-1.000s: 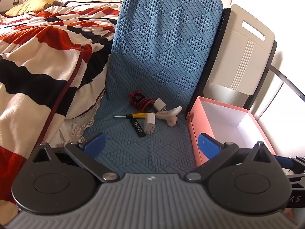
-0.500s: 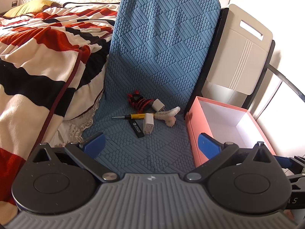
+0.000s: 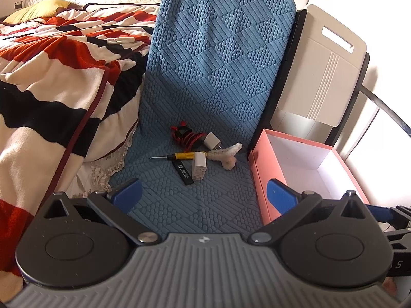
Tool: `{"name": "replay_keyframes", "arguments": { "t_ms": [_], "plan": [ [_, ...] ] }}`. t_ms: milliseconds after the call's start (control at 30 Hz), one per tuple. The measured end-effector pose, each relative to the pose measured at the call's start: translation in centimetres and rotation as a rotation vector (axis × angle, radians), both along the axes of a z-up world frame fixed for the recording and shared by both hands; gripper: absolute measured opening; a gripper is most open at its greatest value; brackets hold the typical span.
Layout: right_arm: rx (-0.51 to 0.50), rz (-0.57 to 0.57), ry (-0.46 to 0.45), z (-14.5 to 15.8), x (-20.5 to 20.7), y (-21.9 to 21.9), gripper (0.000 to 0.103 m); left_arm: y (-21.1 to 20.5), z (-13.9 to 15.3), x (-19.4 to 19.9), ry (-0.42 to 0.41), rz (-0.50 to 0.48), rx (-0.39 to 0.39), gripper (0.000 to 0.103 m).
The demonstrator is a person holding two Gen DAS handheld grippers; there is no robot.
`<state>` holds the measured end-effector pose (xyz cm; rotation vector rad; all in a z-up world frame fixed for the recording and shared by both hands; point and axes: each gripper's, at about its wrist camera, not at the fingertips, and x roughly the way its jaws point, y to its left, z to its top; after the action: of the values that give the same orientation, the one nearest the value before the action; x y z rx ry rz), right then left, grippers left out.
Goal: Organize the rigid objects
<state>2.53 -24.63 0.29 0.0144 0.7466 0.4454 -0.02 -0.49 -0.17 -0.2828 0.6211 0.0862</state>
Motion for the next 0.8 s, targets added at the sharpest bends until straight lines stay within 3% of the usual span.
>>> {"name": "replay_keyframes", "arguments": {
  "t_ms": [800],
  "plan": [
    [0.028,-0.029,0.008,-0.01,0.86,-0.81,0.103,-0.02,0.09,0.72,0.001,-0.016,0.032,0.103]
  ]
}}
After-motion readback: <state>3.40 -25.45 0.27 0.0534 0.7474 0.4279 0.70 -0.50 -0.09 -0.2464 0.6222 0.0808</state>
